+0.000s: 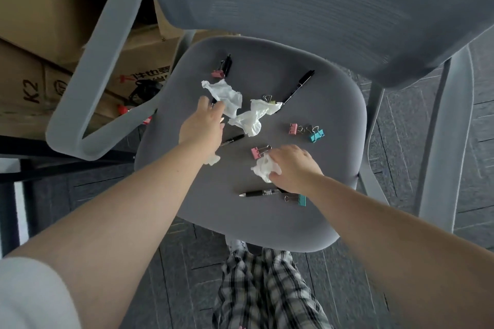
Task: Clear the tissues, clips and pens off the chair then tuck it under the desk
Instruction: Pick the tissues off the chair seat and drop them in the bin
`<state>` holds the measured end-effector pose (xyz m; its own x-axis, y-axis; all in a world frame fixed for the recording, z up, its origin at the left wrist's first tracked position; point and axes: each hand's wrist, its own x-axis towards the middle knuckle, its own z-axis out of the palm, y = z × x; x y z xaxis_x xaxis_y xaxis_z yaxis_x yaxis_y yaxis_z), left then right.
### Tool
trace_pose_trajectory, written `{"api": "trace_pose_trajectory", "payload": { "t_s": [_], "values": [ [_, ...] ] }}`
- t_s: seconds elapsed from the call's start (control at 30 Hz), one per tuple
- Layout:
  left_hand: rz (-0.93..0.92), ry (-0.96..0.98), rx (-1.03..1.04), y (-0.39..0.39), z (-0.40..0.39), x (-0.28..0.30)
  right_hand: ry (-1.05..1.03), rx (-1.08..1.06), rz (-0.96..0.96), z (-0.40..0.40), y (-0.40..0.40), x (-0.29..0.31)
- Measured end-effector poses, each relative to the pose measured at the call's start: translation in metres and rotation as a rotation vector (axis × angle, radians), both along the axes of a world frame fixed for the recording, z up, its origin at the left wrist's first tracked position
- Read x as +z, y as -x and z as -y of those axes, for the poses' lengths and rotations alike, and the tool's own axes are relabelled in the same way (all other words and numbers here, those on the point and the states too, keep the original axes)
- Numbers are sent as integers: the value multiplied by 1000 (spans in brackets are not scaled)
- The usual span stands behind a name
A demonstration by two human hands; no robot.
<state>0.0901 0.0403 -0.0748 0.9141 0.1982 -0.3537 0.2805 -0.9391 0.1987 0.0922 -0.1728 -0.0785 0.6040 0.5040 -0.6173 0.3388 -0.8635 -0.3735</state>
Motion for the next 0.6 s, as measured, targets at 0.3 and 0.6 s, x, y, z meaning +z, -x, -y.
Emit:
{"api": "trace_pose_trajectory", "payload": {
  "t_s": [0.3,0.6],
  "values": [
    [-155,-81,-310,-36,-17,-17,-120,-226,168,-30,-41,2],
    [-407,-78,-197,-50,-9,-38,-113,-125,106,-57,-45,-17]
  ]
}}
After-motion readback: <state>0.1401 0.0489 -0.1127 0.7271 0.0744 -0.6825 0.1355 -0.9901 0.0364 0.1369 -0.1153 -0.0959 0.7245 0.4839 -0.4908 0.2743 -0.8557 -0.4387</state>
